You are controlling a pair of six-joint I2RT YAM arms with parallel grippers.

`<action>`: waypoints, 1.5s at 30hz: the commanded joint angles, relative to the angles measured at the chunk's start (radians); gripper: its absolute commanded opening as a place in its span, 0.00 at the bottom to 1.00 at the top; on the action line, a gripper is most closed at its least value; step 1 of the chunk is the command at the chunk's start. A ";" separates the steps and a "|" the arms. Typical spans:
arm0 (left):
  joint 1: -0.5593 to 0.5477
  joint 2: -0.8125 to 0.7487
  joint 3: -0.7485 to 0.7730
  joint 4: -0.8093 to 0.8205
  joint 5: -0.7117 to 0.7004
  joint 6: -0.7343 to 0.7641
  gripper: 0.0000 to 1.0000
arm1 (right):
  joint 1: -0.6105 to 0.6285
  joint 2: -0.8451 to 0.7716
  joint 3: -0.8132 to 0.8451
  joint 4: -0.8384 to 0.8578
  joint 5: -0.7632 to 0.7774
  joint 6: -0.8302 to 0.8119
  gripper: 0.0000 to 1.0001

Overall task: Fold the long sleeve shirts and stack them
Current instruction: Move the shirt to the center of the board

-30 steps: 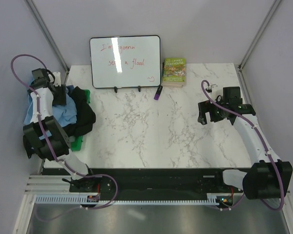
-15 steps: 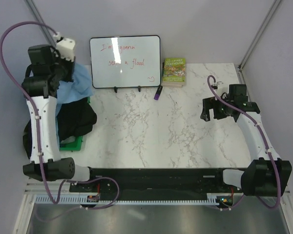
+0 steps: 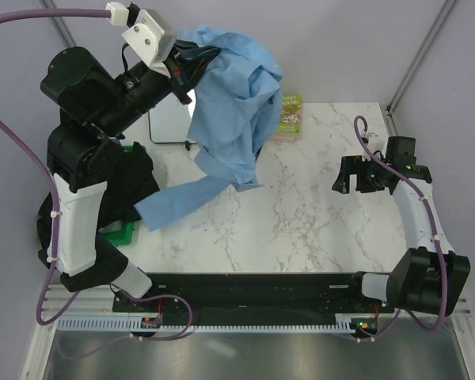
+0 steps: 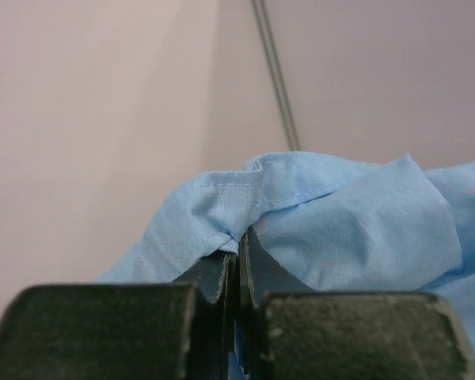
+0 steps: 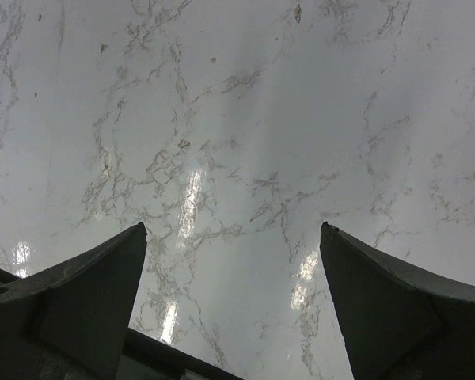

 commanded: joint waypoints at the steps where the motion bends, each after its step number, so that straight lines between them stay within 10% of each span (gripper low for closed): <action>1: -0.094 0.038 0.018 0.393 -0.058 -0.060 0.02 | -0.019 -0.006 0.036 0.001 -0.047 0.003 0.98; 13: -0.148 0.049 -0.148 0.495 -0.154 -0.020 0.02 | -0.095 0.010 0.048 0.001 -0.090 0.000 0.98; 22: -0.148 -0.203 -0.739 0.461 -0.154 -0.091 0.02 | -0.165 0.055 0.088 -0.031 -0.167 -0.053 0.98; 24: -0.148 -0.229 -0.910 0.435 -0.156 -0.103 0.27 | -0.165 0.070 0.088 -0.048 -0.199 -0.075 0.98; 26: -0.145 -0.189 -0.962 0.285 -0.185 -0.108 0.86 | -0.165 0.082 0.088 -0.073 -0.214 -0.102 0.98; 27: -0.136 -0.127 -0.953 0.216 -0.232 -0.109 0.99 | -0.165 0.087 0.091 -0.083 -0.219 -0.113 0.98; 29: -0.098 -0.074 -0.952 0.090 -0.278 -0.144 0.99 | -0.165 0.087 0.093 -0.117 -0.230 -0.162 0.98; 33: 0.178 -0.152 -1.106 0.136 0.069 -0.151 0.99 | -0.155 0.061 0.070 -0.172 -0.240 -0.256 0.98; 45: 0.378 -0.284 -1.449 0.067 0.249 -0.032 0.99 | 0.203 0.063 0.051 -0.087 -0.223 -0.262 0.97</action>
